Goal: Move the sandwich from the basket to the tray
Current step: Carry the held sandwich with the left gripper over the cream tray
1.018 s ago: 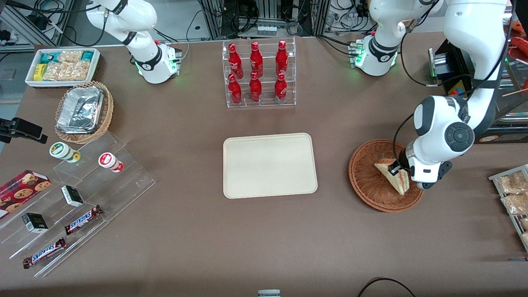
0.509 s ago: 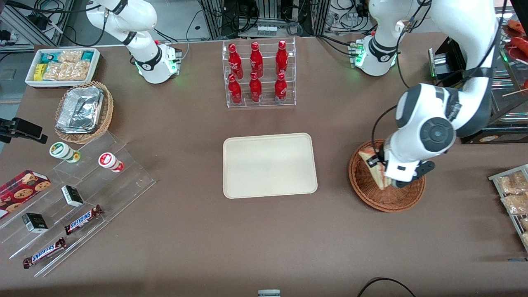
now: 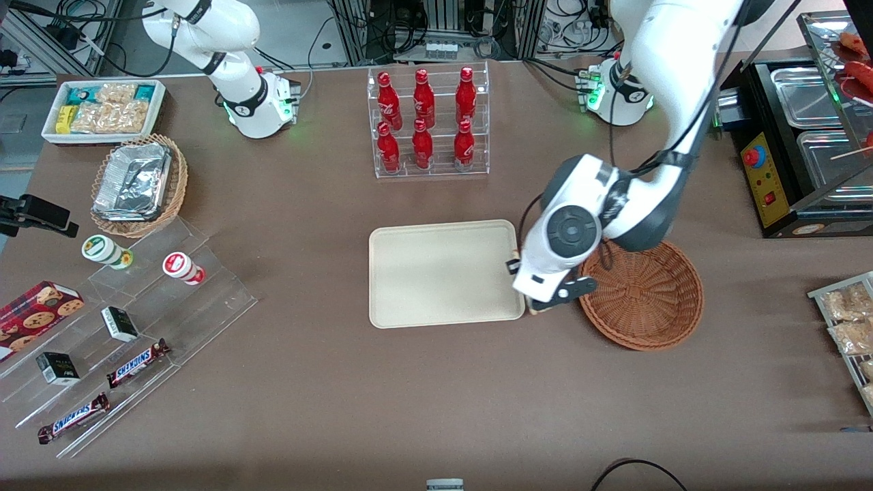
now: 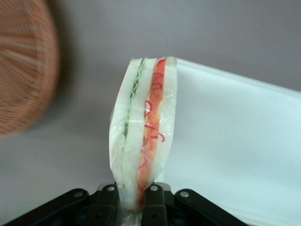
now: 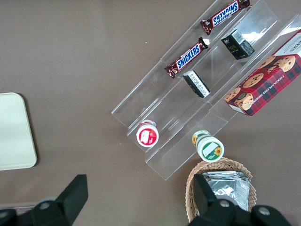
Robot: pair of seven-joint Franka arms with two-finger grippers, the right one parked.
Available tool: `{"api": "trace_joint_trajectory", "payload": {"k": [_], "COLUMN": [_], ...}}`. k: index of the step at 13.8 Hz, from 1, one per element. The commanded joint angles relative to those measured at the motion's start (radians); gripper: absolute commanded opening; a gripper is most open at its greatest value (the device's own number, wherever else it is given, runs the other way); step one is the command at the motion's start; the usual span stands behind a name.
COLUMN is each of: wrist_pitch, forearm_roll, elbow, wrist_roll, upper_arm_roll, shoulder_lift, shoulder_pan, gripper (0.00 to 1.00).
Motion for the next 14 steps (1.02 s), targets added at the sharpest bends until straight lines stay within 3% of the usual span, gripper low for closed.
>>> {"api": "trace_joint_trajectory", "payload": {"k": [1,7,9,14], "wrist_pitch": [-0.004,0.092,0.091,0.042], "forearm_roll": [-0.029,0.014,0.084,0.14], "elbow": [0.144,0.218,0.251,0.303], "wrist_roll": [-0.071,-0.214,-0.269,-0.294], "upper_arm_roll": [0.009,0.025,0.023,0.025], "shoulder_lift": [0.097,0.193,0.233,0.282], "shoulder_pan": [-0.089,-0.256,-0.27,-0.287], "gripper": [0.0,0.0,0.0,0.0]}}
